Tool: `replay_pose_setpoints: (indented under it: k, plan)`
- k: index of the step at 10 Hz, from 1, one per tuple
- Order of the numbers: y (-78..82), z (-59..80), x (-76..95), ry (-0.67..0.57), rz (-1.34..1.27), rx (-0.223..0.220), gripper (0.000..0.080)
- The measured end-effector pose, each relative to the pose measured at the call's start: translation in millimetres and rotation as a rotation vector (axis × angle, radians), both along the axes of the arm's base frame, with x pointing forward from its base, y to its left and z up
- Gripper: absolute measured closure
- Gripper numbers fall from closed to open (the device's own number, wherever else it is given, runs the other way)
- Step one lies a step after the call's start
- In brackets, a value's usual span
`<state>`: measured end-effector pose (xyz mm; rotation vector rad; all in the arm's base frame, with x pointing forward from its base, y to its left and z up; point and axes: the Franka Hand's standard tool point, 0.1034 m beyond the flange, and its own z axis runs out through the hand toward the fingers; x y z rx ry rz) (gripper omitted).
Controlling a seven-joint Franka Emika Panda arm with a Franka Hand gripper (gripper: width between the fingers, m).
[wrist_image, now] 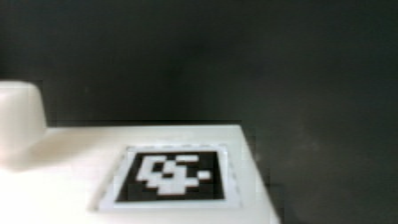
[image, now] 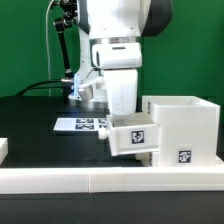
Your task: Assemble drawer
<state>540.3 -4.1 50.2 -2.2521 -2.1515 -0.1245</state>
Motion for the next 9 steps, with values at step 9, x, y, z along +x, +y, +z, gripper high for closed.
replay_pose_setpoints:
  k: [9]
  plan:
    - [9.1,0.0,4.0,-0.015,0.05,-0.017,0.0757]
